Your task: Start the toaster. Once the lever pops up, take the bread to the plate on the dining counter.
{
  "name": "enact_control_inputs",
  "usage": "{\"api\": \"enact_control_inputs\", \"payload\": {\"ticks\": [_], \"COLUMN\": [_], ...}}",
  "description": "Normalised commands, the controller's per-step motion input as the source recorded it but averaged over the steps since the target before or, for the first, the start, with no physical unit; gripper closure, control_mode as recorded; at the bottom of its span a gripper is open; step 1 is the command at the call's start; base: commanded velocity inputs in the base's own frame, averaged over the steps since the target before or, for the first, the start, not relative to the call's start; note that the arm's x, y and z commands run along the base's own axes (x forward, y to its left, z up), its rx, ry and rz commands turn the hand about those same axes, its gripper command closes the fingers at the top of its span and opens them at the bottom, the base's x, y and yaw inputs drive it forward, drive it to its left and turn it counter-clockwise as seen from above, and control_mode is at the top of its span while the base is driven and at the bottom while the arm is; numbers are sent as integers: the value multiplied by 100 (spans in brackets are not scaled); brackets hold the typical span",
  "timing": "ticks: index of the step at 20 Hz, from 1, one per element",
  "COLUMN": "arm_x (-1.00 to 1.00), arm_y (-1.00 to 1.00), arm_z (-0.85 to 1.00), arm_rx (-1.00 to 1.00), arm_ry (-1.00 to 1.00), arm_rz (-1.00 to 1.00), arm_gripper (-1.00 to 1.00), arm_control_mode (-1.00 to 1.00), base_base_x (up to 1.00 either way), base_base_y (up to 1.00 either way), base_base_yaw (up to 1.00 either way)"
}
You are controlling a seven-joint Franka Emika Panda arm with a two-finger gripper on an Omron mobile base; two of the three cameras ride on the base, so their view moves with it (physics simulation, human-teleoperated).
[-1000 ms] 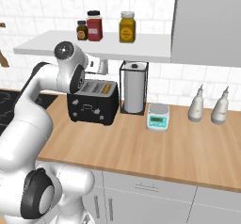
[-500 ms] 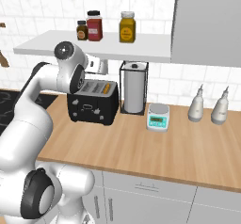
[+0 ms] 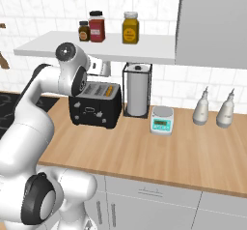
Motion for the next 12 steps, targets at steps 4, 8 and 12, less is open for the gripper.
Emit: {"api": "enact_control_inputs", "payload": {"ticks": [4, 8, 12], "arm_x": [0, 0, 0], "arm_y": [0, 0, 0], "arm_z": [0, 0, 0], "arm_rx": [0, 0, 0], "arm_ry": [0, 0, 0], "arm_rz": [0, 0, 0], "arm_gripper": [-100, -100, -100], "arm_control_mode": [-100, -100, -100], "base_base_x": [0, 0, 0], "base_base_y": [0, 0, 0], "base_base_yaw": [0, 0, 0]}}
